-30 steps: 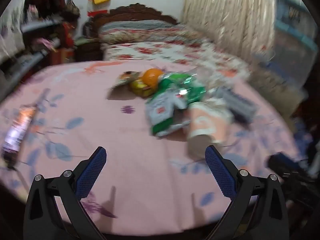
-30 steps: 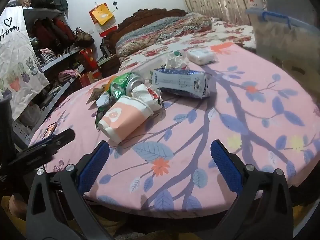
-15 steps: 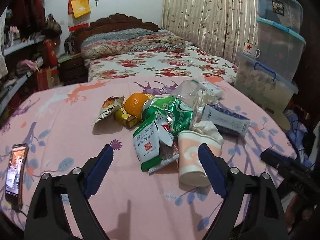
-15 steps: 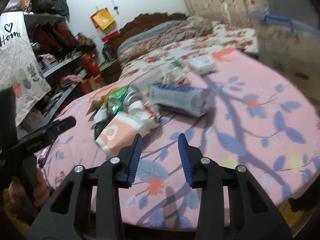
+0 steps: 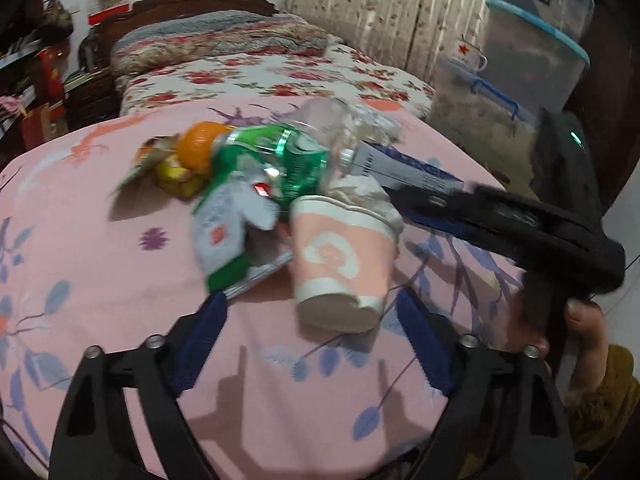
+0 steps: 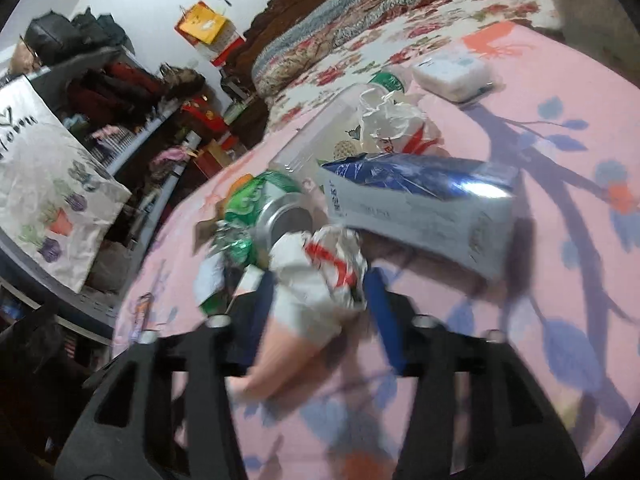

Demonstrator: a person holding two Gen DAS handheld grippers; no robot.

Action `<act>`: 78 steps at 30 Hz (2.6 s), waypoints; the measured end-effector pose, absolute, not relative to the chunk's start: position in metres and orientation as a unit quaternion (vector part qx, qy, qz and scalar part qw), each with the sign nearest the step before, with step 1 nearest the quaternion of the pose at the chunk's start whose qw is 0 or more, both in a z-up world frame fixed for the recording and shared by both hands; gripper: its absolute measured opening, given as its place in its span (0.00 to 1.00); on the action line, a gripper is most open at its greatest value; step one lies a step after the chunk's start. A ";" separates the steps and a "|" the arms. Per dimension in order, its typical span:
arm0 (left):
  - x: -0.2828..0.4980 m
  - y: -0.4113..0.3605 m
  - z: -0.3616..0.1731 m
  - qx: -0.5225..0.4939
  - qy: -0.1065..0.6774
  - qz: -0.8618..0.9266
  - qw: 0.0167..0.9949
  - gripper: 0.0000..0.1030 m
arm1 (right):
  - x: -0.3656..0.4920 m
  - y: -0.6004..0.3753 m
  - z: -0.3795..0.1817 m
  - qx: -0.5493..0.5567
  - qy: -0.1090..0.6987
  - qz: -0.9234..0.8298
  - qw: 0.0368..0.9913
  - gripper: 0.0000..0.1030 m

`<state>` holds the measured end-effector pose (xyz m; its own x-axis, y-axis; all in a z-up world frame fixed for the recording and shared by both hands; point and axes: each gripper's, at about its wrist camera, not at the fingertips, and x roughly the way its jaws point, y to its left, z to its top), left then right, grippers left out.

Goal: Collect trash
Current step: 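Move the left tool to the pink paper cup and close on it, then lift the pink cup with the left tool while the right tool grasps a crumpled white wrapper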

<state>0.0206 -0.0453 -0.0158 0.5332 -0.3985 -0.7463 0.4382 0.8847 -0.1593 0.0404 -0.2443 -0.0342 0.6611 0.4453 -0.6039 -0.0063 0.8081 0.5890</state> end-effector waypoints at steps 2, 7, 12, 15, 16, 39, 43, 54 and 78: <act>0.027 -0.057 -0.021 0.031 0.429 -0.244 0.869 0.81 | 0.051 -0.241 -0.044 0.295 0.406 0.138 0.854 0.50; 0.025 -0.074 -0.028 0.064 0.427 -0.256 0.865 0.55 | 0.020 -0.244 -0.035 0.305 0.371 0.162 0.862 0.18; 0.015 -0.073 -0.031 0.065 0.425 -0.270 0.861 0.55 | -0.040 -0.260 -0.021 0.262 0.324 0.106 0.903 0.18; 0.015 -0.074 -0.033 0.073 0.430 -0.258 0.862 0.75 | -0.051 -0.269 -0.024 0.261 0.336 0.095 0.900 0.20; 0.015 -0.074 -0.033 0.071 0.429 -0.255 0.864 0.76 | -0.048 -0.272 -0.026 0.266 0.339 0.097 0.897 0.20; 0.009 -0.059 -0.036 0.067 0.415 -0.240 0.875 0.62 | -0.038 -0.252 -0.033 0.253 0.345 0.083 0.900 0.76; 0.001 -0.052 -0.036 0.072 0.413 -0.238 0.876 0.63 | -0.038 -0.251 -0.035 0.246 0.347 0.077 0.902 0.76; -0.003 -0.040 -0.039 0.077 0.413 -0.229 0.878 0.74 | -0.030 -0.241 -0.038 0.228 0.363 0.074 0.901 0.74; -0.022 -0.007 -0.031 0.046 0.403 -0.245 0.881 0.63 | 0.036 -0.197 -0.033 0.146 0.392 0.106 0.902 0.71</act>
